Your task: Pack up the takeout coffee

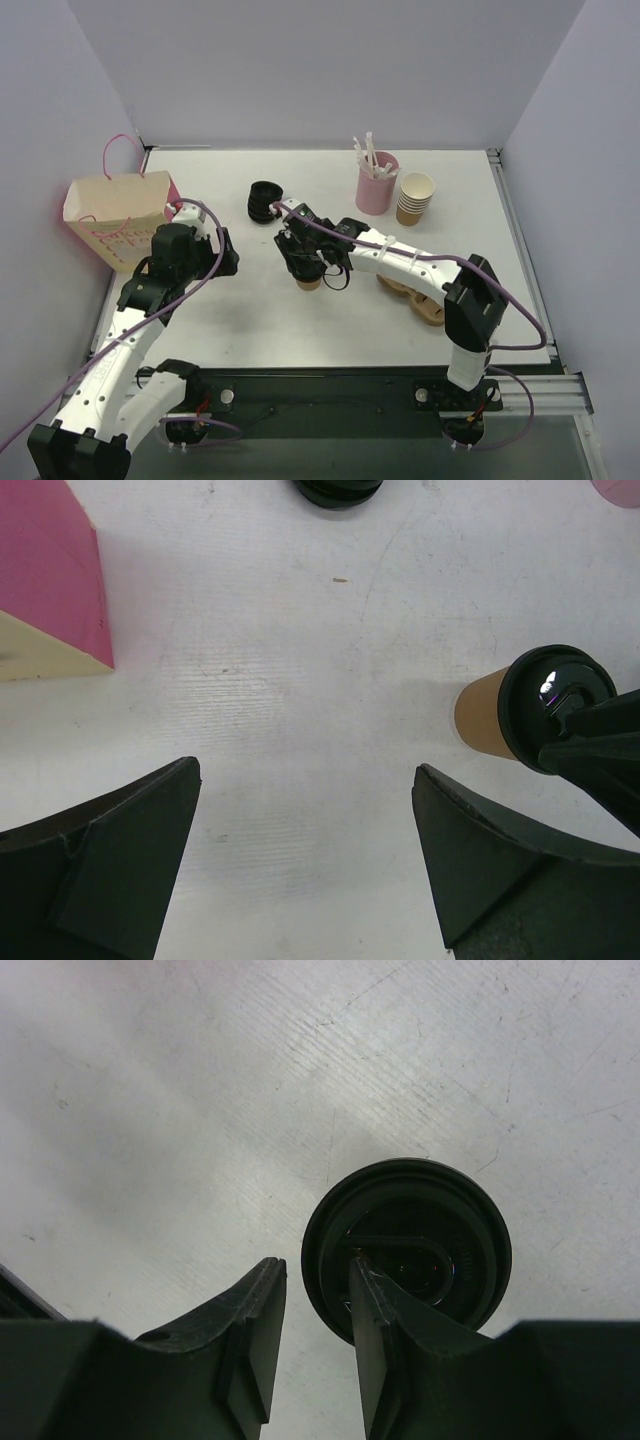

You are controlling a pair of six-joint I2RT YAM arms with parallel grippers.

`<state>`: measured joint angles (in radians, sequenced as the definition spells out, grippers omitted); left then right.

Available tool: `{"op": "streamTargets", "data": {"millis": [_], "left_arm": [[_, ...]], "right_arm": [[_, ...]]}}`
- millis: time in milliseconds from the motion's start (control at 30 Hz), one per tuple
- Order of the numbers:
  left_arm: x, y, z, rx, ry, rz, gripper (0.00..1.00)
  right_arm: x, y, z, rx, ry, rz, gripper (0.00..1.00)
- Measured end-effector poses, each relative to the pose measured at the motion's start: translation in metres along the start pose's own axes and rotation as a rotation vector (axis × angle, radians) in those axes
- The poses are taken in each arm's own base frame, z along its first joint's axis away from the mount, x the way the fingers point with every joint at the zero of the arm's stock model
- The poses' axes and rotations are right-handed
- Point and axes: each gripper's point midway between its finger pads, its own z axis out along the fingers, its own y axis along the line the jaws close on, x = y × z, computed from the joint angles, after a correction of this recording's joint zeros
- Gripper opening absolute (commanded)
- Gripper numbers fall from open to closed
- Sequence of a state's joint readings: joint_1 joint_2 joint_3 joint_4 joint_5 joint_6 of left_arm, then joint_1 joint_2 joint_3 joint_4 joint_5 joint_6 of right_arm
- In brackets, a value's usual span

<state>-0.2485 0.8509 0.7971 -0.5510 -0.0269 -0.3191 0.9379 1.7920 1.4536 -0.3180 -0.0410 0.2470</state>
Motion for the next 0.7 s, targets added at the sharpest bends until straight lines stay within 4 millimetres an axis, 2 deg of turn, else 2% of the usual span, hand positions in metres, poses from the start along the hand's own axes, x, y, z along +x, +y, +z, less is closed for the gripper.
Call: {"op": "streamTargets", "data": {"millis": [133, 333, 467, 700], "left_arm": [[0.000, 0.001, 0.000, -0.010, -0.005, 0.011, 0.97], [-0.002, 0.002, -0.002, -0.019, -0.016, 0.017, 0.97], [-0.003, 0.004, -0.002, -0.030, -0.019, 0.018, 0.97], [0.000, 0.007, -0.003, -0.046, -0.011, 0.024, 0.97]], "right_arm": [[0.001, -0.002, 0.005, 0.035, 0.008, -0.016, 0.14], [0.007, -0.009, 0.008, 0.089, 0.027, -0.036, 0.11], [0.007, -0.010, 0.008, 0.097, 0.026, -0.040, 0.01], [0.006, -0.015, 0.007, 0.124, 0.020, -0.052, 0.00]]}}
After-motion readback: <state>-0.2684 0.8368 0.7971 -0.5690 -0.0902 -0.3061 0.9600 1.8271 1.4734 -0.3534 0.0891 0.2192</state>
